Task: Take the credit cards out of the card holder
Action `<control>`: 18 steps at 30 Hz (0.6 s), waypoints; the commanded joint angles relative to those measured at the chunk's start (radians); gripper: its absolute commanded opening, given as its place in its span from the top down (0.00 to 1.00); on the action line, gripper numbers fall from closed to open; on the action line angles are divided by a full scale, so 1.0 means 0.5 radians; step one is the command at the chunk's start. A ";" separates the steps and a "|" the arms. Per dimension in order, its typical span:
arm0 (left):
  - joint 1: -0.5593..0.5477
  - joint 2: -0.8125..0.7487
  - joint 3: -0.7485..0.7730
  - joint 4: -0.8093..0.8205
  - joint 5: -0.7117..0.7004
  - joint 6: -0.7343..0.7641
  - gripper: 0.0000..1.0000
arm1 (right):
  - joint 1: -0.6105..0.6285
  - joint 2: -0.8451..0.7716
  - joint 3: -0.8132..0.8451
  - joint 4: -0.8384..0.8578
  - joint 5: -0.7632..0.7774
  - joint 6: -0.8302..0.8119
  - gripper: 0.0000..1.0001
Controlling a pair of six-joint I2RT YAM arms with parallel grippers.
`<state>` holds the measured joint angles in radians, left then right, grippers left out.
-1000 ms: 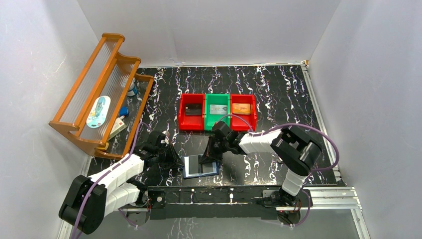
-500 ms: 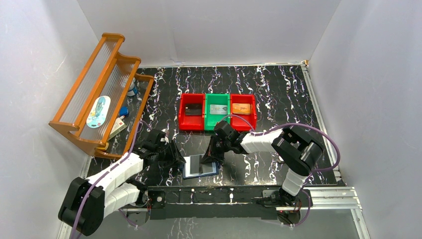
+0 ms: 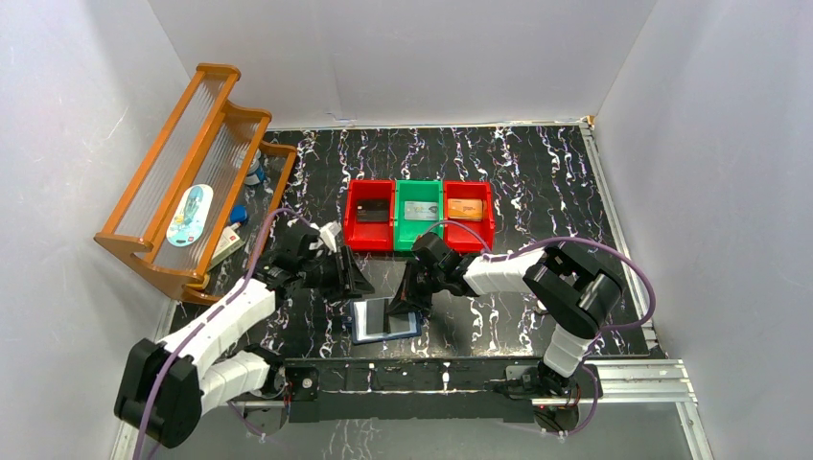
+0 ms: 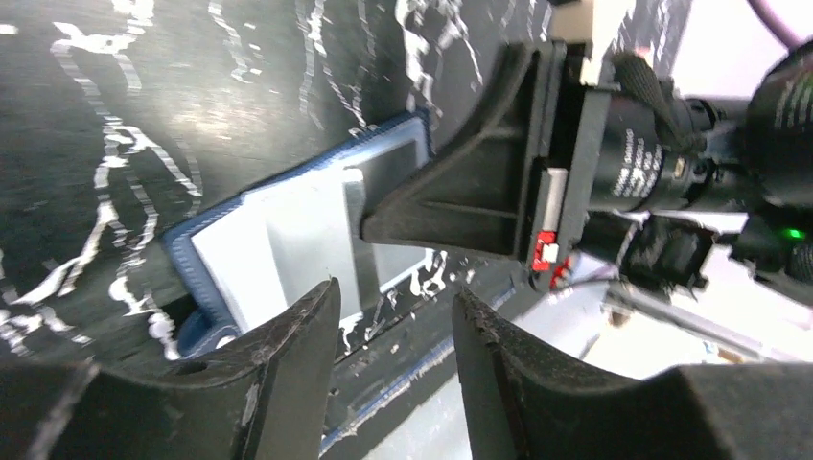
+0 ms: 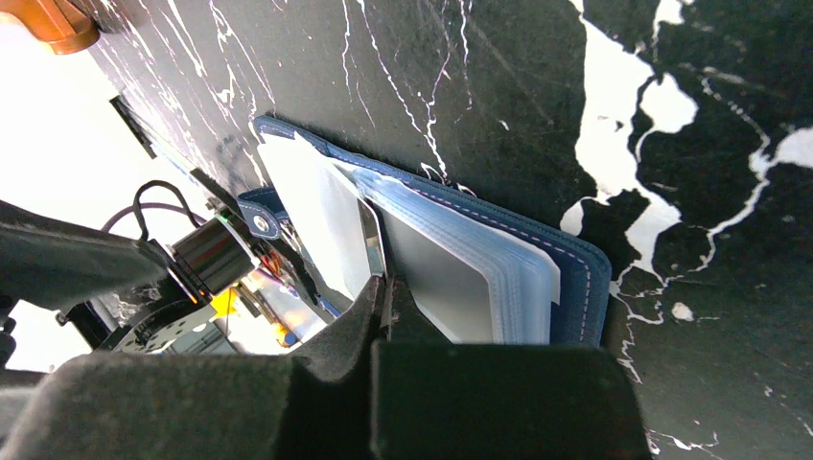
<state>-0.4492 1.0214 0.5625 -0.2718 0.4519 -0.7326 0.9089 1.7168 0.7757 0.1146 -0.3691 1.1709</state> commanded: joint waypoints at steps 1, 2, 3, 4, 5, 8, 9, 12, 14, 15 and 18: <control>-0.034 0.170 -0.017 0.191 0.512 0.071 0.57 | -0.012 0.014 -0.009 0.000 0.024 -0.038 1.00; -0.049 0.203 -0.029 0.194 0.516 0.081 0.57 | -0.011 0.019 -0.006 0.000 0.023 -0.039 1.00; -0.054 0.231 -0.042 0.196 0.514 0.086 0.58 | -0.011 0.023 -0.004 0.001 0.021 -0.038 1.00; -0.075 0.259 -0.054 0.201 0.499 0.088 0.59 | -0.013 0.026 -0.002 0.000 0.018 -0.041 1.00; -0.095 0.287 -0.062 0.200 0.472 0.085 0.60 | -0.011 0.027 -0.002 -0.001 0.017 -0.041 1.00; -0.174 0.361 -0.085 0.200 0.333 0.053 0.63 | -0.011 0.030 -0.005 0.001 0.017 -0.038 1.00; -0.195 0.382 -0.096 0.200 0.281 0.037 0.65 | -0.011 0.027 -0.003 0.001 0.019 -0.038 1.00; -0.223 0.428 -0.136 0.197 0.142 -0.001 0.71 | -0.011 0.024 -0.006 0.001 0.022 -0.038 1.00; -0.238 0.444 -0.160 0.188 0.074 -0.008 0.72 | -0.013 0.027 -0.005 0.001 0.015 -0.038 1.00; -0.241 0.453 -0.169 0.188 0.048 -0.005 0.73 | -0.011 0.028 -0.005 0.003 0.010 -0.038 1.00; -0.246 0.494 -0.196 0.185 -0.004 0.010 0.75 | -0.012 0.030 -0.010 0.031 -0.008 -0.028 1.00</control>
<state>-0.5655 1.2545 0.4797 -0.1654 0.5037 -0.7261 0.9089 1.7172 0.7757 0.1146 -0.3698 1.1709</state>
